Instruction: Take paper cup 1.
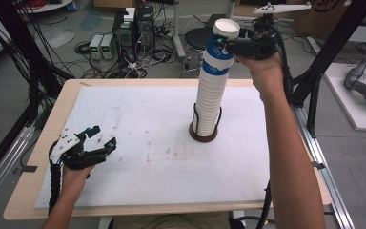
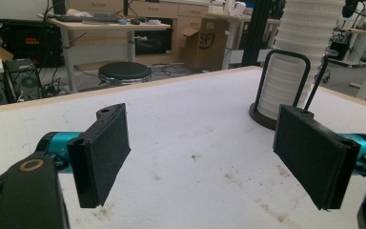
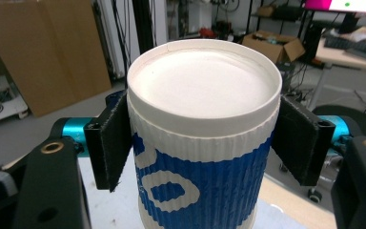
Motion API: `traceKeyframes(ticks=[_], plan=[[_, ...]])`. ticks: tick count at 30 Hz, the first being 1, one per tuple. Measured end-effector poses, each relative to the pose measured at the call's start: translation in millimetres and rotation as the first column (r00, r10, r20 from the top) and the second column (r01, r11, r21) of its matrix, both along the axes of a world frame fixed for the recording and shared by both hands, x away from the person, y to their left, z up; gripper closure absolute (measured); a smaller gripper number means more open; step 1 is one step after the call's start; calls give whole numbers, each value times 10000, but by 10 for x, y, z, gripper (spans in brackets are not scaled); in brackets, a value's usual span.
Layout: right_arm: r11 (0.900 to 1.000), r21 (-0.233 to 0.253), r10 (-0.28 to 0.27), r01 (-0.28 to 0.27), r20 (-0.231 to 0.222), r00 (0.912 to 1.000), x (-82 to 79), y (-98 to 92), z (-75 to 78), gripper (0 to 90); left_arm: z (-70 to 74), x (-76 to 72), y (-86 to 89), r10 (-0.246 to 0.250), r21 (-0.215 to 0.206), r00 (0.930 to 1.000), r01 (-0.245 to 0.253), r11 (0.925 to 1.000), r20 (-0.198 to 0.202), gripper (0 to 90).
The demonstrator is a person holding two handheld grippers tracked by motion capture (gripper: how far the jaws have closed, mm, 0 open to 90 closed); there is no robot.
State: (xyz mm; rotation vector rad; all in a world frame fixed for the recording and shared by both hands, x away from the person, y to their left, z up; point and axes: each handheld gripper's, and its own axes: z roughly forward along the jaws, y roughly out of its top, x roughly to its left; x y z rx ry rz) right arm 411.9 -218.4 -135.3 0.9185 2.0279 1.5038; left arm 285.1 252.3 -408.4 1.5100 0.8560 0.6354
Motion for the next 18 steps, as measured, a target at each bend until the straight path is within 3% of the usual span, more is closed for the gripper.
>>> traceKeyframes(ticks=[11,18], plan=[[9985,538,-131,79,967,9952,-226,-131,317,284,-2,6,-13,-164,-127,9999,164,9998,20,164],[9980,623,-137,57,1292,9915,-394,-296,395,284,0,3,-45,-277,-9,9996,277,9996,60,151]])
